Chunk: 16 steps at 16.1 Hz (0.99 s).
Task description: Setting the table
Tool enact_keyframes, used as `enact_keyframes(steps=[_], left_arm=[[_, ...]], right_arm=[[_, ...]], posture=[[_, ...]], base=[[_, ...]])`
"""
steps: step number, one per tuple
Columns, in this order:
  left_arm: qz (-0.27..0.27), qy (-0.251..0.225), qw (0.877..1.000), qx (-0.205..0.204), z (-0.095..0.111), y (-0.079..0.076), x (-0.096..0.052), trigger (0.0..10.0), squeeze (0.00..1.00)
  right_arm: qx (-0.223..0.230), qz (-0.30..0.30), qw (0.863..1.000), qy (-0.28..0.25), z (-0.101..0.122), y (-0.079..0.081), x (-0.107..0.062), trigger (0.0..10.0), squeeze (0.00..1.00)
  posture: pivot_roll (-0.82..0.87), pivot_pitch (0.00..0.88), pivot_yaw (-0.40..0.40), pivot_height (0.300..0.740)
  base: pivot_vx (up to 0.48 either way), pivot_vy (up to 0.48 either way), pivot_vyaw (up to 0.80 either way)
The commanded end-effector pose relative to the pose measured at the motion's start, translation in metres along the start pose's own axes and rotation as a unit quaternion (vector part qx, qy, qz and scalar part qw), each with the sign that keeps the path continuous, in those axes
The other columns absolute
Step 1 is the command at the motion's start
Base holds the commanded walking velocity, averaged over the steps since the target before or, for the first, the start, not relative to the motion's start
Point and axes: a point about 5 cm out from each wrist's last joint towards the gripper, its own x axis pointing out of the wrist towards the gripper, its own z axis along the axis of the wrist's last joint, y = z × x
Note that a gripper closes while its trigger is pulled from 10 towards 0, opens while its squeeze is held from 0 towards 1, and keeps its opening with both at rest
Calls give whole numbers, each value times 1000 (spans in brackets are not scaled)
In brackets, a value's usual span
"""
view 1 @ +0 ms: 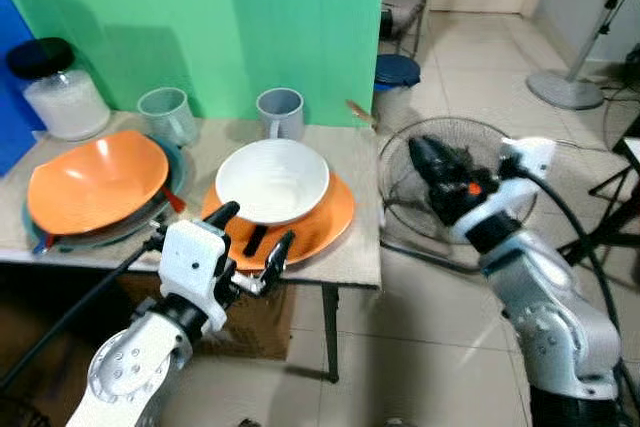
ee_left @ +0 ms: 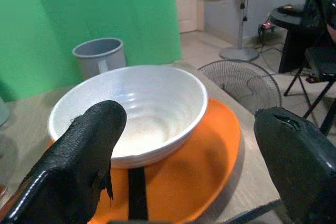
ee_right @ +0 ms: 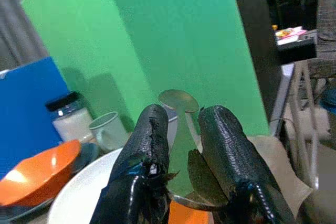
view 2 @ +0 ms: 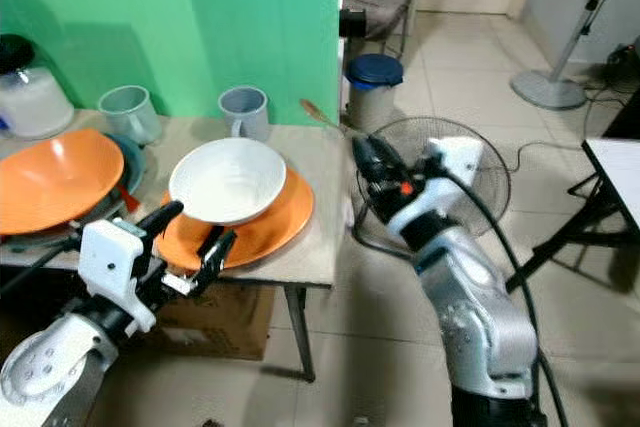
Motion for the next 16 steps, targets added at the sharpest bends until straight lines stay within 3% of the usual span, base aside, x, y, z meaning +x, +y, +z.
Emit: enact_keyframes(steps=[1,4,7,10,13,16], left_arm=[[17,-1,1000,12,1,5,3,10000,0],[58,-11,998,19,5,12,8,10000,0],[73,-10,997,27,4,13,10,10000,0],[122,-15,992,24,5,20,9,10000,0],[137,-18,990,21,5,22,7,10000,0],[153,-24,987,43,9,24,8,10000,0]], right_arm=[[-2,-12,1000,-2,3,-2,-4,10000,0],[-8,-38,999,-1,4,-8,-8,10000,0],[-13,-43,999,2,5,-8,-8,10000,0],[-38,-43,998,20,2,-6,-7,10000,0],[-42,-43,998,26,-2,-4,-6,10000,0],[-46,-55,997,29,-4,-3,-5,10000,0]], posture=[[-62,0,71,740],[-71,0,74,740],[-73,0,70,740],[-74,0,61,740],[-70,0,52,740],[-69,0,48,740]], base=[[0,0,0],[0,0,0],[0,0,-800],[0,0,0],[0,0,-267],[0,0,-267]])
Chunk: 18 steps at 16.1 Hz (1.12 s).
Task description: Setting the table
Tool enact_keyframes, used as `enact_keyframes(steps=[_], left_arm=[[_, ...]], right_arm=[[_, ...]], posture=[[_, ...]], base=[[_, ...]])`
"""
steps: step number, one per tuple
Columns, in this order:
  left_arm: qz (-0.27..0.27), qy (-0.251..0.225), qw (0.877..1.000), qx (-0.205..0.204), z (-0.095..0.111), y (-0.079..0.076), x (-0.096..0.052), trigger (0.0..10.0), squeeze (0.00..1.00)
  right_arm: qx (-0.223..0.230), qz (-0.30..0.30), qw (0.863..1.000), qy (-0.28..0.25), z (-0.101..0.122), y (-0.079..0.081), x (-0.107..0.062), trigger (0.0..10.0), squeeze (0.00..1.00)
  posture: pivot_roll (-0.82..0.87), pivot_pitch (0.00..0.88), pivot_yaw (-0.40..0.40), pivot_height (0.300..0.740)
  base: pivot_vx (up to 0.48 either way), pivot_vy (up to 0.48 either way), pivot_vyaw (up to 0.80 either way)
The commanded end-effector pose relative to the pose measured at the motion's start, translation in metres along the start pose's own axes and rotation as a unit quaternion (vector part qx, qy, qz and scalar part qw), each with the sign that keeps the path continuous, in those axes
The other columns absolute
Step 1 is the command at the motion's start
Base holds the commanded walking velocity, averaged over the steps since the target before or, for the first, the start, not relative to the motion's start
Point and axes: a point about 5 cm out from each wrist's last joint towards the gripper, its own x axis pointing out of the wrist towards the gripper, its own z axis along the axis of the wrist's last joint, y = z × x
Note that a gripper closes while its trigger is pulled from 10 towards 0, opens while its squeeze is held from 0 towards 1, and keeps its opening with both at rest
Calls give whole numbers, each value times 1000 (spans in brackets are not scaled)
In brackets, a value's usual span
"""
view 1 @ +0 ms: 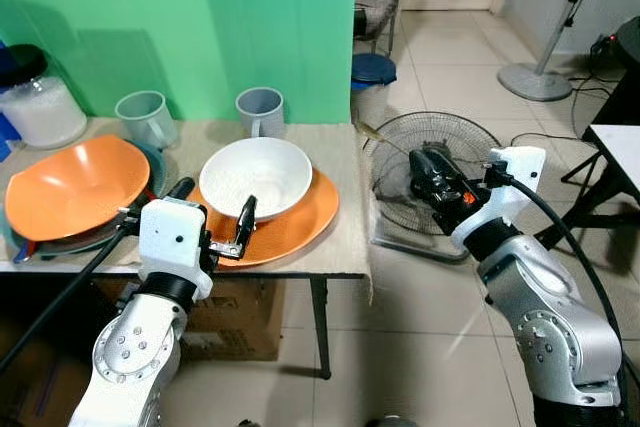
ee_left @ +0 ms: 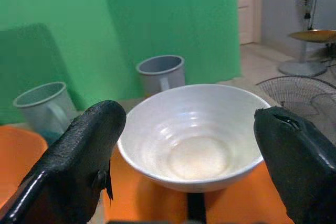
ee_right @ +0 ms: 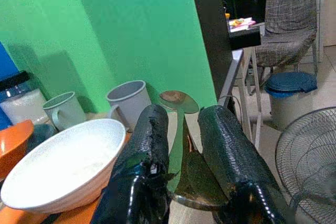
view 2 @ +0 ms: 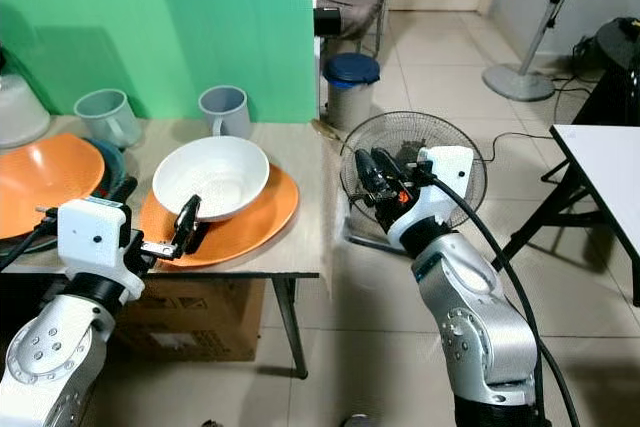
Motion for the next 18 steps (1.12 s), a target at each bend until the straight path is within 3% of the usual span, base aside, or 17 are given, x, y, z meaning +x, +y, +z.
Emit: enact_keyframes(steps=[1,10,13,16,18], left_arm=[[9,-8,1000,9,4,3,1,10000,0],[2,-14,1000,17,6,1,5,10000,0],[-1,-9,1000,10,3,0,5,10000,0],[-6,2,1000,21,-1,-1,4,10000,0],[-3,3,1000,17,-1,0,3,10000,0]], right_arm=[[-5,-1,1000,-10,4,2,-1,10000,0],[-10,-16,1000,-14,3,5,-5,10000,0],[-13,-17,1000,-13,3,7,-6,10000,0],[-19,-29,999,-14,3,6,-8,10000,0],[-22,-41,999,-17,3,5,-8,10000,0]], posture=[[-69,0,48,740],[-88,0,52,740],[-93,0,50,740],[-95,0,47,740],[-94,0,46,740]], base=[[0,-352,-800],[0,-377,-178],[0,0,-800],[0,0,0],[0,0,-800]])
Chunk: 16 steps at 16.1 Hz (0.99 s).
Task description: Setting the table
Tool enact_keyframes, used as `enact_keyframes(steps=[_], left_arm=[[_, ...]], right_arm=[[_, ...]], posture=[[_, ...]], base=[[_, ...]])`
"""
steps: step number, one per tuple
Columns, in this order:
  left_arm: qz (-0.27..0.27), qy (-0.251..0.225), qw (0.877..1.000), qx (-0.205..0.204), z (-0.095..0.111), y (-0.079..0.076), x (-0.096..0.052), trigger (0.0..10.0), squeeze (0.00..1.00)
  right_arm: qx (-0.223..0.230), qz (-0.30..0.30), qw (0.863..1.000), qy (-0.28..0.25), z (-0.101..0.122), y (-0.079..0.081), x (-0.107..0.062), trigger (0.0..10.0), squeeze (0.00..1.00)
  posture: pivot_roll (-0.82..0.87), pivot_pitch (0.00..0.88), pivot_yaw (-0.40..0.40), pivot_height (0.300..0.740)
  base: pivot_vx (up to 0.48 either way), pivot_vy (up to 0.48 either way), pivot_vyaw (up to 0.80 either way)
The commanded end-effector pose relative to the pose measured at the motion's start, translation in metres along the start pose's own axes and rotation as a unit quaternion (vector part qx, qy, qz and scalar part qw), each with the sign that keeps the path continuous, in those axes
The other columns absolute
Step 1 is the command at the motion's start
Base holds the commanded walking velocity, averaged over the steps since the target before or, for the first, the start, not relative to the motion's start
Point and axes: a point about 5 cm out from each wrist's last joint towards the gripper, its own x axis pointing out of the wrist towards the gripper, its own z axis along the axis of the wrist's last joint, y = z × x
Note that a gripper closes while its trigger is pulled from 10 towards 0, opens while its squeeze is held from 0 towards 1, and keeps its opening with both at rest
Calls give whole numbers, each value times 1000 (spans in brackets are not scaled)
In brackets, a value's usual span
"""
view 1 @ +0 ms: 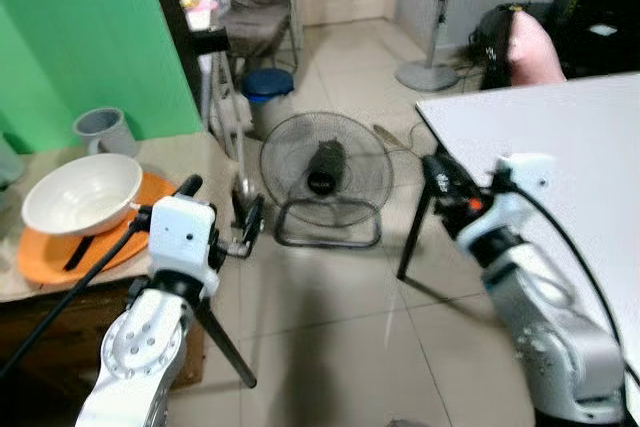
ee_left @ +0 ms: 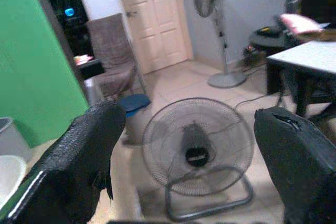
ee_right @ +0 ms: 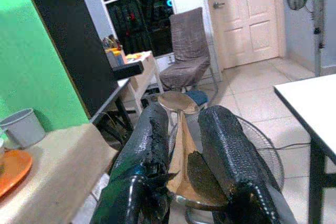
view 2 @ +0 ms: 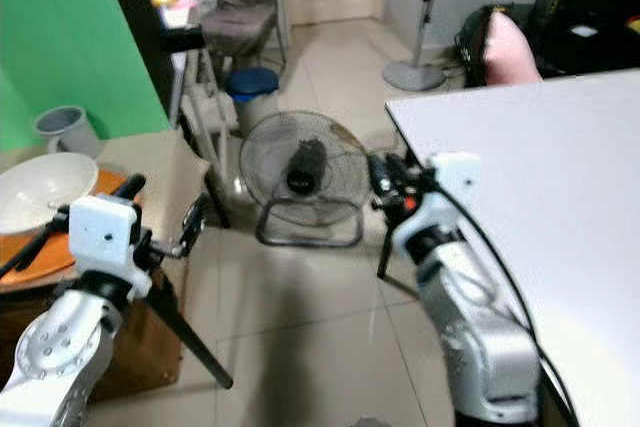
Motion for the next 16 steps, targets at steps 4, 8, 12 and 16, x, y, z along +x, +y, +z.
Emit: enact_keyframes(steps=[4,8,12,16], left_arm=[[19,5,1000,-2,0,7,0,10000,0],[30,11,999,-3,-2,9,0,10000,0],[49,13,999,9,-2,14,0,10000,0],[59,15,998,8,-3,16,1,10000,0]], right_arm=[[-29,-26,999,-11,6,-4,5,10000,0],[-34,-23,999,-7,5,-3,6,10000,0],[-37,-20,999,-2,3,0,6,10000,0],[-40,-21,999,-1,3,0,5,10000,0]], posture=[[-89,0,41,740],[-88,0,33,740],[-92,0,28,740],[-95,0,26,740]], base=[[0,0,-200],[0,317,-800],[0,112,-400],[0,-480,-400]])
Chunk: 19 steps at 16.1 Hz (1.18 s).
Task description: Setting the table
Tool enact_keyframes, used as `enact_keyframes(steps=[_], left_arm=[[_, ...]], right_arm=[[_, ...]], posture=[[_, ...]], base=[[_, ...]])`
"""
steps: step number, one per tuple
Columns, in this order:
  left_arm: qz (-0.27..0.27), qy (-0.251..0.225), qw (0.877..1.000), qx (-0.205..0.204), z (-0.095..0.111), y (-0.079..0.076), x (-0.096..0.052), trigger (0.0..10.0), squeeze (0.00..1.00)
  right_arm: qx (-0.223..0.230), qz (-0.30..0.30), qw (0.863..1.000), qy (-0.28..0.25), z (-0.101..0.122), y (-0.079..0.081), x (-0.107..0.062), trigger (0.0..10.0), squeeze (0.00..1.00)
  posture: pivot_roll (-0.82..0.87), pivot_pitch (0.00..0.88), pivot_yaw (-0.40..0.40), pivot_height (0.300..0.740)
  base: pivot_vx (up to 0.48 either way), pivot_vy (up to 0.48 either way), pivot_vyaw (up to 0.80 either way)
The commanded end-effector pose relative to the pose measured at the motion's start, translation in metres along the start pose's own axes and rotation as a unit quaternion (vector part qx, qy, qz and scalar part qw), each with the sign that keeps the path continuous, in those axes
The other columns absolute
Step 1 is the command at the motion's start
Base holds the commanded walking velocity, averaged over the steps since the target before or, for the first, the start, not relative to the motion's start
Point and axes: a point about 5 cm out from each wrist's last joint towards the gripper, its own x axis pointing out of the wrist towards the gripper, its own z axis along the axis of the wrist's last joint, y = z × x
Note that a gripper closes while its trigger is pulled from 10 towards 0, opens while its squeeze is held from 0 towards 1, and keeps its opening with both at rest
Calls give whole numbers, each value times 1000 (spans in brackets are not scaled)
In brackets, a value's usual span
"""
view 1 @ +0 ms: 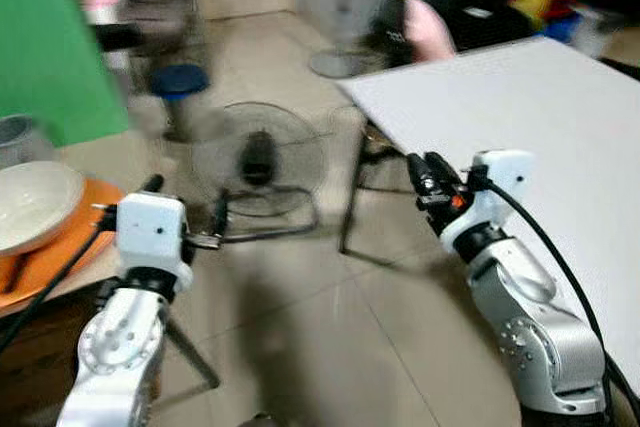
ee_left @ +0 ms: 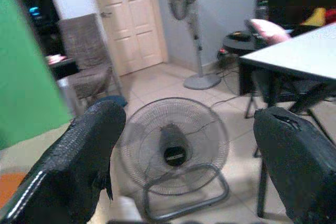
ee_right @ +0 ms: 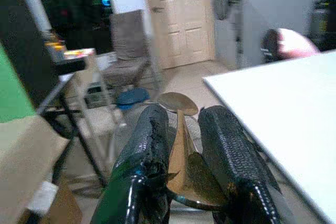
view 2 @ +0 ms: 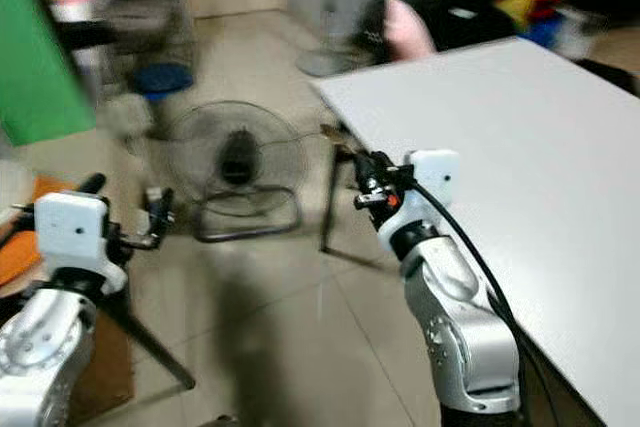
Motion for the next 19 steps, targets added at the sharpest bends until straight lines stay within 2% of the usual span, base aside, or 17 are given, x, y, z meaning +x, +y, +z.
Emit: enact_keyframes(steps=[1,3,10,12,14,19], left_arm=[[-9,2,1000,-3,0,-6,1,10000,0],[-11,6,1000,-15,-2,-6,1,10000,0],[-36,2,999,-15,-1,-13,4,10000,0],[-57,-5,998,-23,1,-18,5,10000,0],[-48,-12,999,-13,2,-17,7,10000,0],[-56,-4,998,-26,1,-17,8,10000,0]], right_arm=[[-11,-15,1000,-8,6,-7,-3,10000,0],[-15,-29,999,-5,5,-9,-3,10000,0],[-28,-75,997,-8,7,-18,-4,10000,0],[-40,-84,996,-14,10,-21,-2,10000,0],[-47,-97,994,-15,10,-24,-1,10000,0],[-57,-111,992,-16,12,-28,-1,10000,0]], posture=[[-97,0,27,740],[-102,0,29,740],[-109,0,39,740],[-114,0,44,740],[-115,0,45,740],[-117,0,47,740]], base=[[0,-296,-800],[0,0,-800],[0,0,0],[0,0,-800],[0,0,-400],[0,0,-160]])
